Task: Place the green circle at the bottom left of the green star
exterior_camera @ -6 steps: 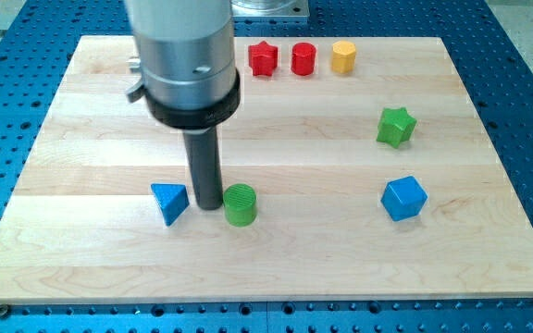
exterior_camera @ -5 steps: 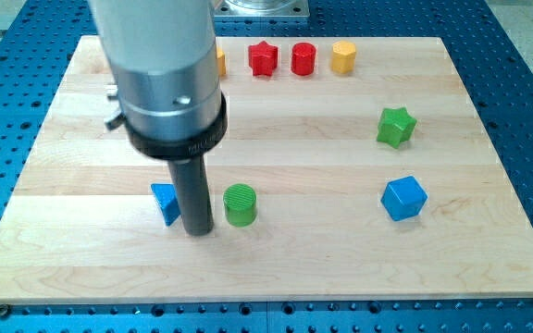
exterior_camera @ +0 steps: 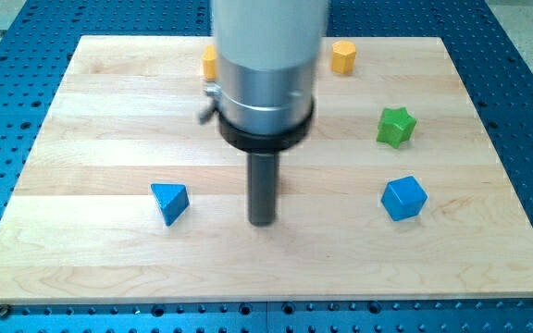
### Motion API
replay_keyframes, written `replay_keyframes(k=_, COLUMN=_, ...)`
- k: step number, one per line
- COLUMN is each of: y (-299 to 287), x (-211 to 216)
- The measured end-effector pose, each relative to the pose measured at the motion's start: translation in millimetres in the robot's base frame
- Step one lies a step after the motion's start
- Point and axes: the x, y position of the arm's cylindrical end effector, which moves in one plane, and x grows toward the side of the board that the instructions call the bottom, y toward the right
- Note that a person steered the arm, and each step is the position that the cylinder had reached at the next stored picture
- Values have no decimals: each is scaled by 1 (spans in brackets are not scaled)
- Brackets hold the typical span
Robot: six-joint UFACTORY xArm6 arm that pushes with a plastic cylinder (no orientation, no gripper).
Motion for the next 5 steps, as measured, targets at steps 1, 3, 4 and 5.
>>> replay_keyframes(k=1, y=-28, x=-39)
replay_keyframes(k=3, y=66, x=-54)
replay_keyframes(k=4, y=126, x=-74)
replay_keyframes(k=5, y=129, x=-77)
